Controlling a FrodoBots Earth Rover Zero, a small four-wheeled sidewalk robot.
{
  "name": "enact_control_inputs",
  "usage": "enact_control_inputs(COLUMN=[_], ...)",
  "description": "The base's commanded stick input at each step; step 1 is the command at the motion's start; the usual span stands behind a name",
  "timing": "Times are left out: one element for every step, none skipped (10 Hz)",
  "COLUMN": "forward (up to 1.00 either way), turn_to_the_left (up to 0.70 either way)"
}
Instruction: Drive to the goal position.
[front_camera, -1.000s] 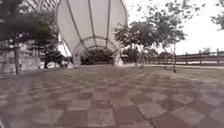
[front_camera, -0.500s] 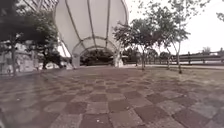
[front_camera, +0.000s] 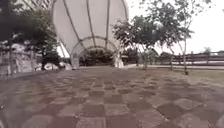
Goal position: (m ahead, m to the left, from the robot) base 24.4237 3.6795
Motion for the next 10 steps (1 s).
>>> enact_control_inputs(forward=[1.00, 1.00, 1.00, 1.00, 1.00, 1.00, 1.00, 1.00, 1.00, 1.00], turn_to_the_left=[0.00, 0.00, 0.00, 0.00, 0.00, 0.00, 0.00, 0.00, 0.00, 0.00])
